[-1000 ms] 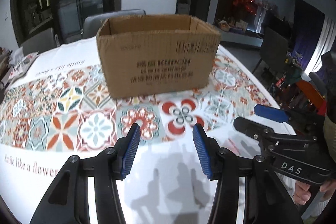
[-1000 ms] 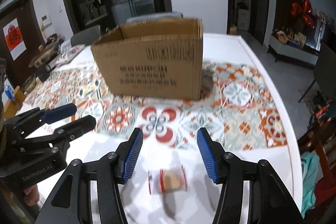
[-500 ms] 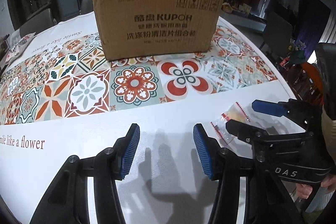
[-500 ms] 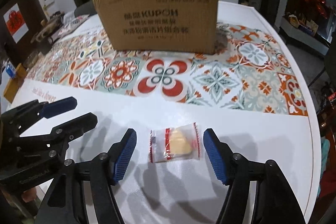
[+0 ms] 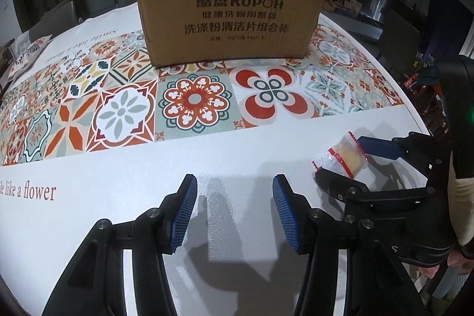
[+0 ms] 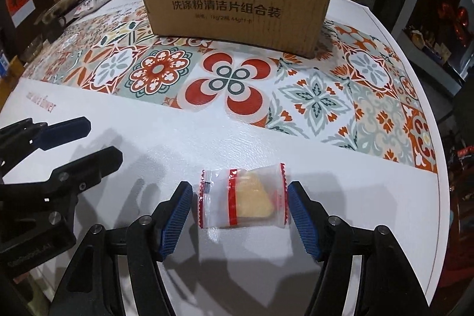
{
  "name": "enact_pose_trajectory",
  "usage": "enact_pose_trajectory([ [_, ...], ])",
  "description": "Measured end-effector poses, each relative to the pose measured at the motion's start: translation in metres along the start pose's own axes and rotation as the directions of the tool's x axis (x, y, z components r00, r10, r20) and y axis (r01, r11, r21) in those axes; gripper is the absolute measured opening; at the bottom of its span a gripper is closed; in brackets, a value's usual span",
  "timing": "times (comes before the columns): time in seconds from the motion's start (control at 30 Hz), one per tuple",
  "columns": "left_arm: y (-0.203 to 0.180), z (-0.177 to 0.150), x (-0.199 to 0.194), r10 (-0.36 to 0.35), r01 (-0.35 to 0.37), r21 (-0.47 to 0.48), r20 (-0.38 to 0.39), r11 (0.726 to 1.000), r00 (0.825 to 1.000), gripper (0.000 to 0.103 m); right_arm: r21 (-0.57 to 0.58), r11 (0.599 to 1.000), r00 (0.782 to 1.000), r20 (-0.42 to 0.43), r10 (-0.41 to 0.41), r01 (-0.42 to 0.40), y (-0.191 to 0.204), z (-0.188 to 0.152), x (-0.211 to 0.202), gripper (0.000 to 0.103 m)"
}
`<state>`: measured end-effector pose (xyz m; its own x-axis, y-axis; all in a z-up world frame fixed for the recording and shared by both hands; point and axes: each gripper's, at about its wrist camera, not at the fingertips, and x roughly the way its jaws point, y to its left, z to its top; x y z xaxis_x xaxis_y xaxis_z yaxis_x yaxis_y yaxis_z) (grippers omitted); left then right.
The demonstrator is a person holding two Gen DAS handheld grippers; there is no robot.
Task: Organize snacks
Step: 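Close the right tool on the clear-wrapped pastry, then carry the pastry over the cardboard box and open the right tool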
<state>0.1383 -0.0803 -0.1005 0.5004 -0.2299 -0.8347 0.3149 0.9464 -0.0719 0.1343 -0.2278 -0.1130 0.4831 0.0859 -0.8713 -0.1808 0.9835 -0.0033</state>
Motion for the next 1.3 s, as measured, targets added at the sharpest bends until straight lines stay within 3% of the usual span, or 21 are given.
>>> enact_pose_trajectory([
  [0.3, 0.0, -0.002, 0.008, 0.005, -0.005, -0.005, -0.019, 1.0, 1.0, 0.052, -0.005, 1.0, 1.0, 0.011, -0.017, 0.018, 0.002, 0.002, 0.006, 0.066],
  [0.63, -0.004, -0.003, 0.007, 0.002, -0.002, 0.007, -0.014, 1.0, 1.0, 0.052, 0.025, 1.0, 1.0, 0.023, 0.005, -0.006, 0.001, -0.005, -0.001, 0.036],
  [0.93, -0.003, 0.0, 0.002, 0.007, -0.007, 0.01, 0.007, 1.0, 1.0, 0.052, 0.056, 0.998, 0.999, 0.036, 0.018, -0.02, 0.0, -0.007, -0.005, 0.034],
  [1.3, 0.0, 0.022, -0.015, 0.007, -0.008, 0.023, 0.058, 1.0, 0.998, 0.052, 0.089, 0.995, 0.994, 0.108, 0.026, -0.035, -0.002, 0.007, -0.031, 0.034],
])
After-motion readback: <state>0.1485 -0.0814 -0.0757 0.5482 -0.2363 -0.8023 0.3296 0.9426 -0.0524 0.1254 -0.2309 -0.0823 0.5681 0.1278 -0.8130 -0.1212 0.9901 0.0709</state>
